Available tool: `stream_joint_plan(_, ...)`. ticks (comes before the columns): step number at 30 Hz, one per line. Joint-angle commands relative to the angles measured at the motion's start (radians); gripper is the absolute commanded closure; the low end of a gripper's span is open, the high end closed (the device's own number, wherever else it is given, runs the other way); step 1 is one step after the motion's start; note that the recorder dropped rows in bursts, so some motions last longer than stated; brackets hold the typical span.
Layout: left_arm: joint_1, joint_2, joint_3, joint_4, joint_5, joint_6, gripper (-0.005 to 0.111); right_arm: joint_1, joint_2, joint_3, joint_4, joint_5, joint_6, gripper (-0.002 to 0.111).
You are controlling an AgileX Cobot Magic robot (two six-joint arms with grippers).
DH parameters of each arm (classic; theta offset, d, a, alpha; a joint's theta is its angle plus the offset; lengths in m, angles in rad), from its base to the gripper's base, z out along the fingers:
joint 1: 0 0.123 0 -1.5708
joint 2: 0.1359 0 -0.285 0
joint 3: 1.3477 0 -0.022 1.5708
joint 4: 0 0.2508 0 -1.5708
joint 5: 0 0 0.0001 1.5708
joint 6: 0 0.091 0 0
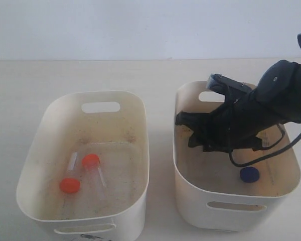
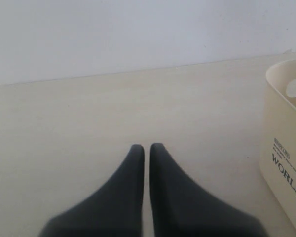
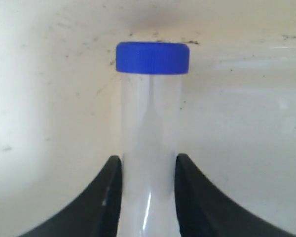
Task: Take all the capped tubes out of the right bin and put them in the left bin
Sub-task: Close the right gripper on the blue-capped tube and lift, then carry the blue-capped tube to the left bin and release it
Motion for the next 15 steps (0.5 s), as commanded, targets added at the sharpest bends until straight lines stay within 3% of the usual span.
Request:
stream_joint_plan(1,0.001,-0.002,-0.004,-0.007,-0.015,-0.012,0.102,-0.006,-0.034,0.004,-0.010,0.006,-0.022,0.108)
stream_joint_plan(15,0.001,-0.002,-0.004,-0.007,-0.015,-0.012,0.102,-0.006,-0.199,0.004,-0.057,0.027,-0.048,0.108)
